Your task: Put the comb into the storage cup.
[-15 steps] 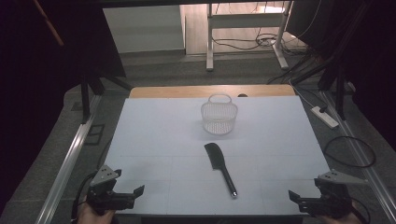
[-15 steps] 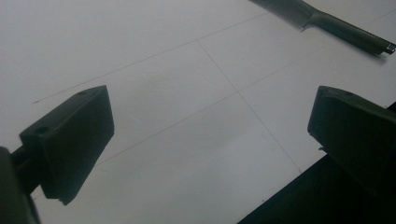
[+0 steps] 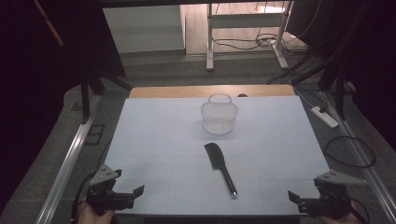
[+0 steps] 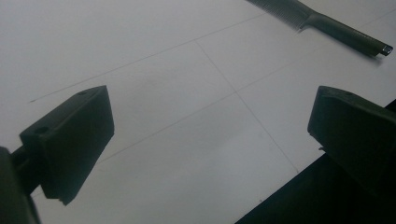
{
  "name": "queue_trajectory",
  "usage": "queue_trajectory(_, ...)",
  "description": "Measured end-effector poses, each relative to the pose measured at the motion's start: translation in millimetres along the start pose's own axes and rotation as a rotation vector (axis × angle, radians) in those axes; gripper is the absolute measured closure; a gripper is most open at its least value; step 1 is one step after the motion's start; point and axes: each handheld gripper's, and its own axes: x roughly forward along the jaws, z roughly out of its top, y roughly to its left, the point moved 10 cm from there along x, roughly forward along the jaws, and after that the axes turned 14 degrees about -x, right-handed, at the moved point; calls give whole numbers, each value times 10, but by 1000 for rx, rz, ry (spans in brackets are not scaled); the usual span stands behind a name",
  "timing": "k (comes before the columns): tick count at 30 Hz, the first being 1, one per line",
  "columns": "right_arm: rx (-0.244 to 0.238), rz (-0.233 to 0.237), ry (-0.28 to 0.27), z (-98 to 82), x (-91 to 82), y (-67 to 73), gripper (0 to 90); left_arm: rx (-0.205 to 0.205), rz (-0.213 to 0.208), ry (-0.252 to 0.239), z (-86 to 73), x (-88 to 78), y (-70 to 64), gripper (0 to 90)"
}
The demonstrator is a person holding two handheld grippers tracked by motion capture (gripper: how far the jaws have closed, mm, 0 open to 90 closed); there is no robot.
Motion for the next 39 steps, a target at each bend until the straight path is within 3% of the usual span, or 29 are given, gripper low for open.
queue_trajectory(8,-40,1,16,1,11,40,0,1,0,4,-4,3,-2,16)
queue_trajectory(21,-45,18,5,17,0,58,0,-2,-9,-1,-2,-2,-4,17)
queue_trajectory(29,-70,10,-47,109,-6,68,0,-6,-12,-3,-3,-3,-4,18)
queue_trajectory(39,-107,60,-58,167,29,131,0,-14,-15,-5,-1,-7,5,18)
